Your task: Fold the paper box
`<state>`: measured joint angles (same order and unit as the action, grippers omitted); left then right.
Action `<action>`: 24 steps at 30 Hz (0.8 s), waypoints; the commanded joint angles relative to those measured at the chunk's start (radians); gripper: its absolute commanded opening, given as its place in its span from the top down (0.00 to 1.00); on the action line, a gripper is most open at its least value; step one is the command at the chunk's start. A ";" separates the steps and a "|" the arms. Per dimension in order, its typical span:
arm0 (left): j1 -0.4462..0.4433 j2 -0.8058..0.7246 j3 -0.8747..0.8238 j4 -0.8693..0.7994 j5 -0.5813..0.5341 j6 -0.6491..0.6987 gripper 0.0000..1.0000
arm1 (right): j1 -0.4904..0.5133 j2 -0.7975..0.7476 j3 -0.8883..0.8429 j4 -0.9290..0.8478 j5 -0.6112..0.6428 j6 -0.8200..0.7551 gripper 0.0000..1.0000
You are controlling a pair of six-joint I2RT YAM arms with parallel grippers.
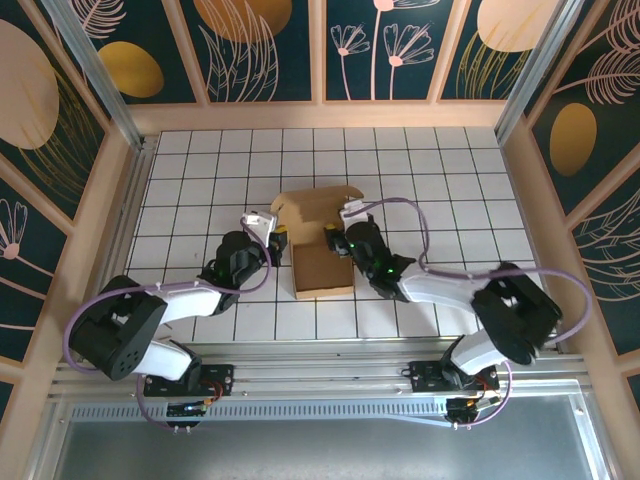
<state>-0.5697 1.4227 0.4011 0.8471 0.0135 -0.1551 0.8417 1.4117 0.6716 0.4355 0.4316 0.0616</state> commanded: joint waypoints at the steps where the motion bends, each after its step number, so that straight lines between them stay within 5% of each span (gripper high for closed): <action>1: -0.005 -0.023 -0.015 0.116 -0.030 0.073 0.89 | 0.001 -0.175 0.015 -0.094 -0.068 -0.038 0.16; 6: -0.005 0.008 0.007 0.135 -0.012 0.112 0.90 | -0.086 -0.329 0.106 -0.252 -0.342 -0.193 0.11; 11: -0.006 0.008 0.014 0.139 -0.002 0.142 0.91 | -0.248 -0.261 0.308 -0.456 -0.645 -0.488 0.08; 19: -0.005 0.033 0.036 0.130 0.000 0.200 0.93 | -0.273 0.050 0.703 -0.826 -0.843 -0.966 0.06; 24: -0.006 0.053 0.045 0.143 0.000 0.222 0.92 | -0.277 0.207 0.865 -0.986 -0.862 -1.047 0.12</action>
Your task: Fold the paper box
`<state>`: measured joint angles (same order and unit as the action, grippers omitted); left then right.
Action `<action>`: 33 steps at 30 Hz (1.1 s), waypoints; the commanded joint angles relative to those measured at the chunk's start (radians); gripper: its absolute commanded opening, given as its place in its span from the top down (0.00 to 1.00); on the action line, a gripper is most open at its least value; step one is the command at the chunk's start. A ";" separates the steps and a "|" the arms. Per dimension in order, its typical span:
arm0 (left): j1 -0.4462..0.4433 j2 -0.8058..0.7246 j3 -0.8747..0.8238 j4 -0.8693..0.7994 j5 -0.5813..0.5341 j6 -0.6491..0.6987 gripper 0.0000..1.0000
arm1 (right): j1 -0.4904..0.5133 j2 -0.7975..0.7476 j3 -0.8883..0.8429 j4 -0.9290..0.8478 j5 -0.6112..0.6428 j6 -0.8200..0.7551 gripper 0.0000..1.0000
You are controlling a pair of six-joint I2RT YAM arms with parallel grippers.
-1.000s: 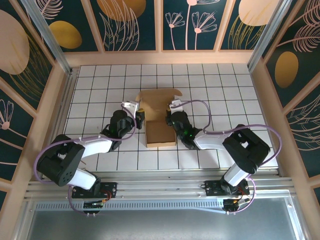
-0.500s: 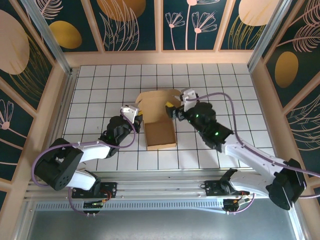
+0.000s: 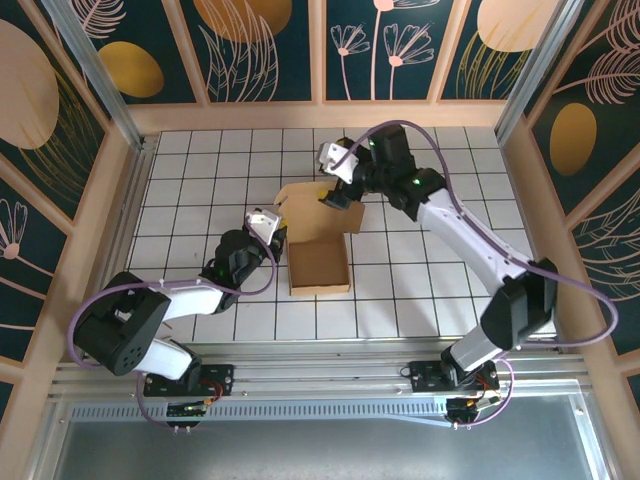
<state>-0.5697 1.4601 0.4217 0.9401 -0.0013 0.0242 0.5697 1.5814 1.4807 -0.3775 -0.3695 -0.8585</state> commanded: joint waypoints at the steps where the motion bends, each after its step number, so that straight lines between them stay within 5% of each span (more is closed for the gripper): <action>1: -0.006 0.021 0.028 0.051 0.019 0.048 0.92 | -0.005 0.054 0.066 -0.173 -0.056 -0.129 0.15; 9: -0.006 0.029 0.031 0.064 0.029 0.072 0.87 | 0.002 0.097 0.086 -0.172 -0.023 -0.098 0.58; 14: -0.005 0.006 0.026 0.079 0.029 0.018 0.56 | 0.063 0.066 0.027 -0.154 0.091 -0.128 0.82; 19: -0.006 -0.185 -0.051 0.053 0.012 -0.118 0.38 | 0.093 0.030 -0.026 -0.098 0.222 -0.159 0.86; 28: -0.002 -0.615 -0.047 -0.539 -0.163 -0.699 0.54 | 0.186 -0.013 -0.097 -0.051 0.376 -0.231 0.86; 31: 0.008 -0.659 -0.004 -0.781 -0.265 -0.851 0.55 | 0.213 -0.033 -0.133 -0.022 0.380 -0.222 0.87; 33: 0.064 -0.607 0.073 -0.932 -0.213 -0.904 0.55 | 0.236 -0.046 -0.156 -0.011 0.377 -0.222 0.87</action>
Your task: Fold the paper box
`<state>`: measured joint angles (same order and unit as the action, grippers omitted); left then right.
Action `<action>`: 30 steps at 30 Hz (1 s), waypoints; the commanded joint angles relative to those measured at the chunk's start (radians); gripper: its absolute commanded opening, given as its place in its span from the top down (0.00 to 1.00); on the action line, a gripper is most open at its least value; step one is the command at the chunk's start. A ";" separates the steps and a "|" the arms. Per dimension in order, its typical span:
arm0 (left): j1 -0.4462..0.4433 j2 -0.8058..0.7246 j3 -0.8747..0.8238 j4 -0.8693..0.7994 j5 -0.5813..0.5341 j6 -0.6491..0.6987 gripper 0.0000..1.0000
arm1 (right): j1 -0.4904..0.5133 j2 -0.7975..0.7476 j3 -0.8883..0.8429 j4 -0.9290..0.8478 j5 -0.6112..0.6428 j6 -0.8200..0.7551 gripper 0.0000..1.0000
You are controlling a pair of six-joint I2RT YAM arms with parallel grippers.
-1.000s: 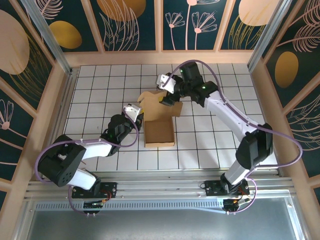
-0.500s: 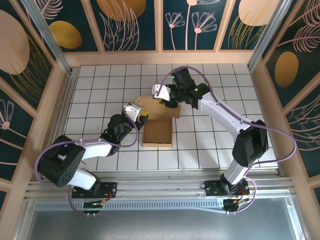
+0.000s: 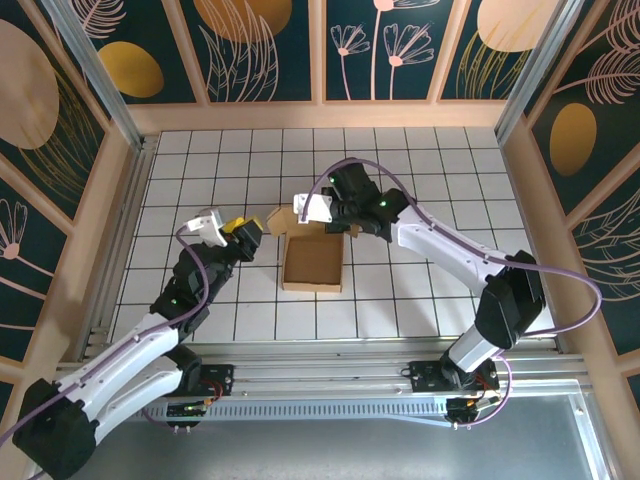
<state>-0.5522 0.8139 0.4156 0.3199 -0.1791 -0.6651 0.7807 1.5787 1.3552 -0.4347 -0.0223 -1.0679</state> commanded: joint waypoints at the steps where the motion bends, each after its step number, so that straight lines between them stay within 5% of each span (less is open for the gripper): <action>1: 0.094 0.084 0.118 -0.352 0.040 -0.238 0.57 | 0.035 -0.052 -0.044 0.056 0.030 -0.011 0.87; 4: 0.203 0.215 0.153 -0.288 0.332 -0.307 0.61 | 0.046 -0.072 -0.070 0.074 0.022 -0.001 0.86; 12: 0.230 0.512 0.244 -0.146 0.509 -0.330 0.78 | 0.054 -0.074 -0.099 0.095 0.015 0.011 0.87; 18: 0.230 0.527 0.249 -0.222 0.520 -0.323 0.78 | 0.052 -0.067 -0.095 0.118 0.012 0.006 0.86; 26: 0.230 0.568 0.308 -0.393 0.388 -0.178 0.75 | -0.033 0.043 0.092 0.004 -0.134 0.021 0.85; 30: 0.229 0.591 0.311 -0.309 0.484 -0.167 0.70 | -0.057 0.109 0.167 -0.069 -0.179 0.010 0.85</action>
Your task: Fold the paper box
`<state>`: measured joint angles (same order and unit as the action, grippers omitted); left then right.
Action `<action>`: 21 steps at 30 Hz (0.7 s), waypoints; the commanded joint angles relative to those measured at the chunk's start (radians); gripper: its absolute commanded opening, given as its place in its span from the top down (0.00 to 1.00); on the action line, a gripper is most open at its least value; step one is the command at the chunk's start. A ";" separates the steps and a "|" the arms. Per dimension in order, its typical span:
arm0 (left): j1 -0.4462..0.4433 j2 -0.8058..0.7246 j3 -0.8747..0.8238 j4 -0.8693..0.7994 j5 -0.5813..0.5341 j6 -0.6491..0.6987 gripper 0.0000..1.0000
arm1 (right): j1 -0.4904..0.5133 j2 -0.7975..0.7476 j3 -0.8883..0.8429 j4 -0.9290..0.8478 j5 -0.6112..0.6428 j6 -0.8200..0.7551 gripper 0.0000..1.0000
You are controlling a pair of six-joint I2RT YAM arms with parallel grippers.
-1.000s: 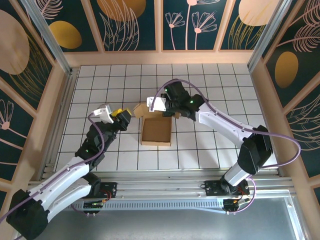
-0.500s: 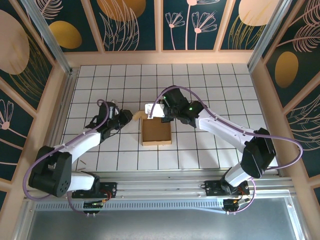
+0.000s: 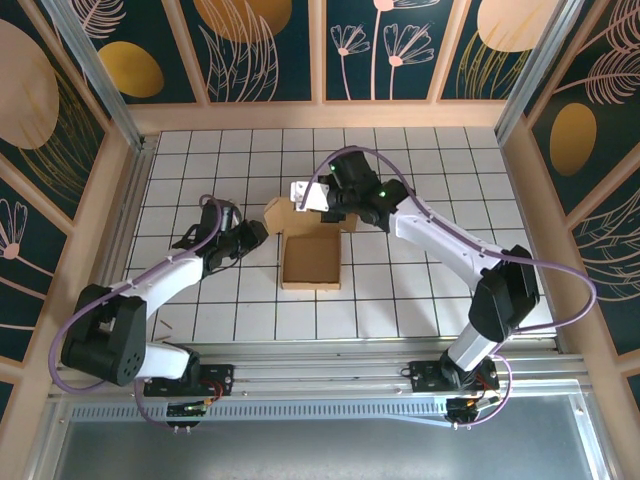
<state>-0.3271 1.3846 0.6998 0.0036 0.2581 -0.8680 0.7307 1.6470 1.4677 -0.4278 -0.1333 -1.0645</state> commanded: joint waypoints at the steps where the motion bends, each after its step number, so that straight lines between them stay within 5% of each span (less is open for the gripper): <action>1: 0.005 0.037 0.037 0.019 0.067 0.033 0.69 | -0.013 0.055 0.073 -0.090 -0.080 0.006 0.86; 5: 0.004 0.084 0.085 0.006 0.046 0.055 0.72 | -0.025 0.088 0.097 -0.098 -0.098 0.002 0.86; 11: 0.030 0.048 0.120 -0.106 -0.238 0.074 0.77 | -0.055 0.103 0.097 -0.108 -0.116 -0.008 0.86; 18: 0.101 0.162 0.245 -0.075 -0.118 0.064 0.94 | -0.075 0.138 0.137 -0.120 -0.135 -0.019 0.86; 21: 0.100 0.235 0.308 -0.047 0.038 0.061 1.00 | -0.080 0.154 0.159 -0.132 -0.138 -0.018 0.87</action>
<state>-0.2234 1.5715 0.9504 -0.0582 0.1608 -0.8074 0.6601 1.7706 1.5917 -0.5068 -0.2417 -1.0721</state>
